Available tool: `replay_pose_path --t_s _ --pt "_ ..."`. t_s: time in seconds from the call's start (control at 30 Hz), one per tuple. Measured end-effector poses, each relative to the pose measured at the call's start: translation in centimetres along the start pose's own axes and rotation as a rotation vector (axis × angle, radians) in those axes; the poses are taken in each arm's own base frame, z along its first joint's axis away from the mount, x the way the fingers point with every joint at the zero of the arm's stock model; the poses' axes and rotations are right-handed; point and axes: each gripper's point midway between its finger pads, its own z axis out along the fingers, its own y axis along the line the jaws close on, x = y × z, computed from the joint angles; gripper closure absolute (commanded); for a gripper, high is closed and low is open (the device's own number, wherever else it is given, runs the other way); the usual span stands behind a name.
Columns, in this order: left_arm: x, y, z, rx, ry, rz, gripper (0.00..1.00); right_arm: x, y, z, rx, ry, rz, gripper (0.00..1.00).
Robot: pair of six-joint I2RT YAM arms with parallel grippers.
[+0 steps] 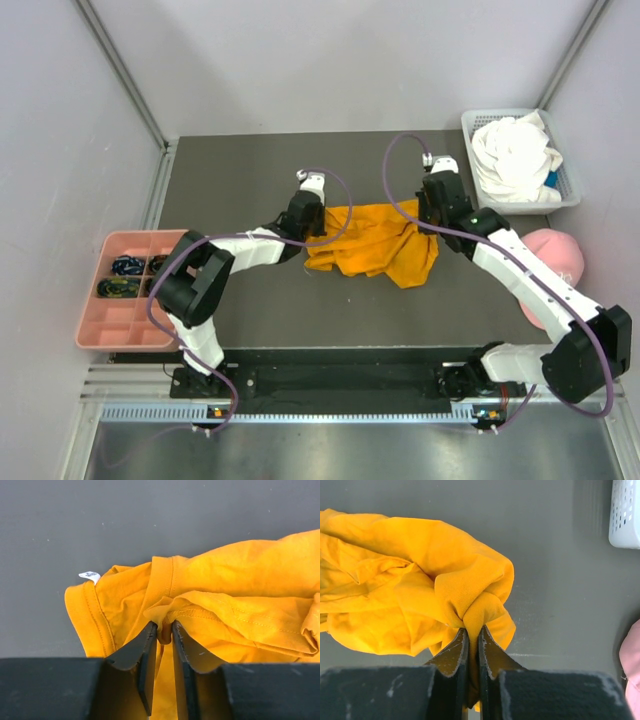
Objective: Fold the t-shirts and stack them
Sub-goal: Move the tshirt to the center of the board
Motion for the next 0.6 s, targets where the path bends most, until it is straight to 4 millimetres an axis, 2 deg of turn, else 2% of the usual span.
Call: replay_pose_path --t_s 0.07,0.23,0.6 --pt "-0.2 -0.1 0.1 0.002 -0.006 -0.001 0.82 0.3 0.0 0.1 -0.001 0.007 -0.002 1.00" --pt "-1.0 0.0 0.3 -0.010 -0.035 -0.009 1.00 1.0 -0.1 0.0 -0.006 0.020 0.002 1.00" --pt "-2.5 1.5 0.2 -0.101 -0.095 0.000 1.00 2.1 -0.2 -0.7 -0.018 0.034 0.016 1.00"
